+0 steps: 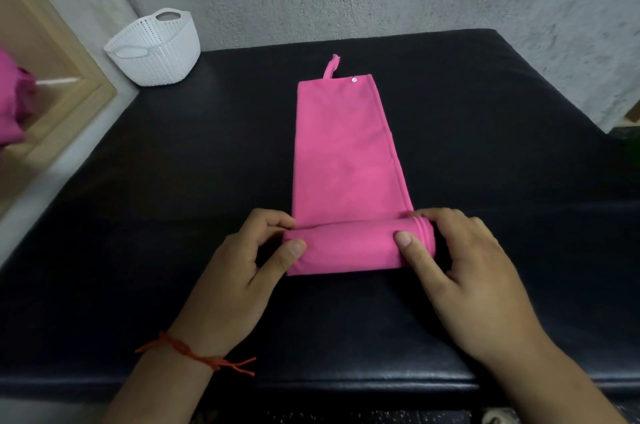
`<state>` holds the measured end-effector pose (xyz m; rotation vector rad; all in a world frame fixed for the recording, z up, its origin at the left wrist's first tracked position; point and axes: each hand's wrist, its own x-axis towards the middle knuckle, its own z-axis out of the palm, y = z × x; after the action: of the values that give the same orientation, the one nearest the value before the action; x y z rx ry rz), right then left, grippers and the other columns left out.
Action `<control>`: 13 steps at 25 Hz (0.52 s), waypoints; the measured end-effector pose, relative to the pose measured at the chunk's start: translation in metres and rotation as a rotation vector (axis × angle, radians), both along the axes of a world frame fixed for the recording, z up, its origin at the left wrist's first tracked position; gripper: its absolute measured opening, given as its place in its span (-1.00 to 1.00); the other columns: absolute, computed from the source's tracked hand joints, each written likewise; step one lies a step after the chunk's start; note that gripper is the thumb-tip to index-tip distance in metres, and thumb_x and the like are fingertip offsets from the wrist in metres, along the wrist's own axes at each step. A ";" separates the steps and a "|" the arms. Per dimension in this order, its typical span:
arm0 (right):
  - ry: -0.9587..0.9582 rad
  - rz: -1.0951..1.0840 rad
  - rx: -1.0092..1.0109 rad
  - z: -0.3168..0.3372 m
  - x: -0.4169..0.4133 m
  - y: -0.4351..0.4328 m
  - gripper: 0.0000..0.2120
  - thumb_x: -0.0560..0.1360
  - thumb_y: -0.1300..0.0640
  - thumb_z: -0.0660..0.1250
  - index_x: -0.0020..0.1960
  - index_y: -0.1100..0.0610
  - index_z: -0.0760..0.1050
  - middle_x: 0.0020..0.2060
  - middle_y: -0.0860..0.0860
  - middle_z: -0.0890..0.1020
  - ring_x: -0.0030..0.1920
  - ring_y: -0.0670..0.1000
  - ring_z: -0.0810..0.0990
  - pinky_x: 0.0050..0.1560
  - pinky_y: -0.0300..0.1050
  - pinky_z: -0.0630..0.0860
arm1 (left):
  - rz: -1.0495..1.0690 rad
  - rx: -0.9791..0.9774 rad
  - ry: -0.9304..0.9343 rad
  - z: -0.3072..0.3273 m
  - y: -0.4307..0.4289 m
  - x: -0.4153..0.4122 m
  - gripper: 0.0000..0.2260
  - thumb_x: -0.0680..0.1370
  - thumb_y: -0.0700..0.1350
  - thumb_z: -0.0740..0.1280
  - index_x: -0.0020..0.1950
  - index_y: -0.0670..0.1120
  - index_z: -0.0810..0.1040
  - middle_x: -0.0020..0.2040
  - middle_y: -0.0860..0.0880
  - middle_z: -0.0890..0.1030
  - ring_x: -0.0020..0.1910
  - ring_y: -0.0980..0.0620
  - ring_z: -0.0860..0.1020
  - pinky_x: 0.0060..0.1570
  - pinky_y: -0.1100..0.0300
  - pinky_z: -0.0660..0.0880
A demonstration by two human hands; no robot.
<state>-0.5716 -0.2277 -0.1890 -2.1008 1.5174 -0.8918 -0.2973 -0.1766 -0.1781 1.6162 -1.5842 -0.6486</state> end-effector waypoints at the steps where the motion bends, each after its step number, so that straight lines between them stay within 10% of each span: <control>1: -0.001 -0.003 0.001 0.000 0.001 0.000 -0.62 0.62 -0.42 0.11 0.20 -0.23 0.52 -0.02 -0.32 0.56 0.05 -0.20 0.49 0.08 0.01 0.49 | -0.009 -0.013 -0.015 -0.001 0.000 0.001 -0.77 0.64 0.25 0.25 0.20 0.20 0.53 0.13 0.24 0.65 0.21 0.23 0.60 0.07 0.43 0.46; 13: 0.066 -0.064 -0.015 -0.001 0.004 -0.001 -0.58 0.62 -0.45 0.06 0.11 -0.21 0.54 -0.06 -0.26 0.53 -0.01 -0.14 0.47 0.14 -0.03 0.35 | -0.091 -0.215 -0.223 -0.006 0.004 0.001 -0.60 0.40 -0.04 0.64 0.16 0.07 0.59 0.23 0.15 0.55 0.30 -0.04 0.54 0.33 0.21 0.43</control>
<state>-0.5675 -0.2288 -0.1896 -2.1220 1.6246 -0.8661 -0.2960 -0.1725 -0.1840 1.5032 -1.8302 -0.3379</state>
